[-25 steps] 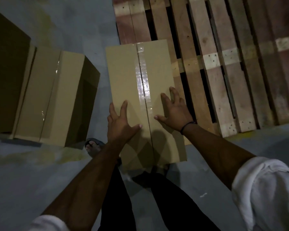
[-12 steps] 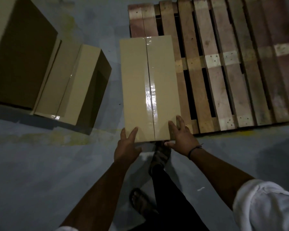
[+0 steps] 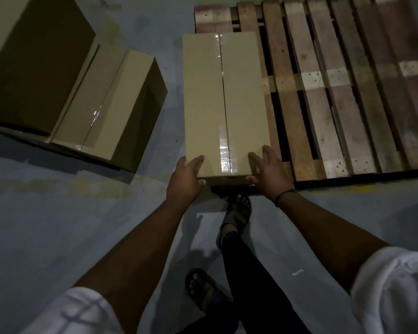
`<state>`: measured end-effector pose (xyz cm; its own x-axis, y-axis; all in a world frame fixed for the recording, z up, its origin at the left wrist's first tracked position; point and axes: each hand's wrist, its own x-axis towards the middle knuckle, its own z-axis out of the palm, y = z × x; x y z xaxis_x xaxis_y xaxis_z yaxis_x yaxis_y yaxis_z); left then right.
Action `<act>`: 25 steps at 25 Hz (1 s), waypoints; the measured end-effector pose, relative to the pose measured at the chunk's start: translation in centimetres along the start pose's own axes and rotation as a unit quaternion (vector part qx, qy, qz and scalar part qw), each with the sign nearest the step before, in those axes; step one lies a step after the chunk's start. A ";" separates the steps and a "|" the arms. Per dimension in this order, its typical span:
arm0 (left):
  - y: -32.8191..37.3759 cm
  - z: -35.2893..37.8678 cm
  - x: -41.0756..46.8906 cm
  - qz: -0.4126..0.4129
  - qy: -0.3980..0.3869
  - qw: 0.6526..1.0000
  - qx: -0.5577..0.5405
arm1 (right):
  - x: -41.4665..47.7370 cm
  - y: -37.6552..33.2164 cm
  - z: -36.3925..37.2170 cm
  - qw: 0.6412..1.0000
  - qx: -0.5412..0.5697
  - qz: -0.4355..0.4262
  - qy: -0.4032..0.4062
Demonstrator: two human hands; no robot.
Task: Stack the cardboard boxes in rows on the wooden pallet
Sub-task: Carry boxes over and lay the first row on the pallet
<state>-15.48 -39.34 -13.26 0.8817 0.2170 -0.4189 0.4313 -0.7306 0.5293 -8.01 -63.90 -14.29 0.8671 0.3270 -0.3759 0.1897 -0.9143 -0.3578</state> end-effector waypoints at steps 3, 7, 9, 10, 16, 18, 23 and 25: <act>0.9 0.3 0.0 0.019 0.004 1.000 0.009 | 0.3 1.1 -0.7 1.000 -0.001 0.004 0.006; 2.9 1.2 0.1 0.037 -0.013 0.999 0.001 | 0.4 3.5 -2.4 1.000 0.012 0.015 0.020; 3.9 2.1 0.1 0.043 -0.020 0.999 -0.005 | 0.6 5.0 -2.9 0.999 0.024 0.021 0.019; 4.4 2.6 0.0 0.045 -0.025 0.999 -0.005 | 0.6 5.8 -3.1 0.999 0.030 0.024 0.018; 6.4 5.2 -0.4 0.031 -0.027 0.999 -0.014 | -0.8 8.6 -3.2 0.997 0.052 0.051 0.024; 6.5 5.4 -0.7 0.030 -0.026 0.999 -0.012 | -1.2 8.6 -3.3 0.997 0.052 0.050 0.026; 5.6 5.2 -0.8 0.038 -0.046 0.998 0.000 | -1.8 8.2 -3.2 0.997 0.051 0.042 0.027; 5.5 5.2 -1.0 0.034 -0.051 0.998 0.004 | -2.1 8.0 -3.1 0.997 0.059 0.044 0.027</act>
<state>-14.97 -46.95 -13.77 0.8853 0.0998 -0.4542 0.3683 -0.7469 0.5536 -6.93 -72.65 -13.74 0.9018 0.2315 -0.3648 0.0598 -0.9031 -0.4253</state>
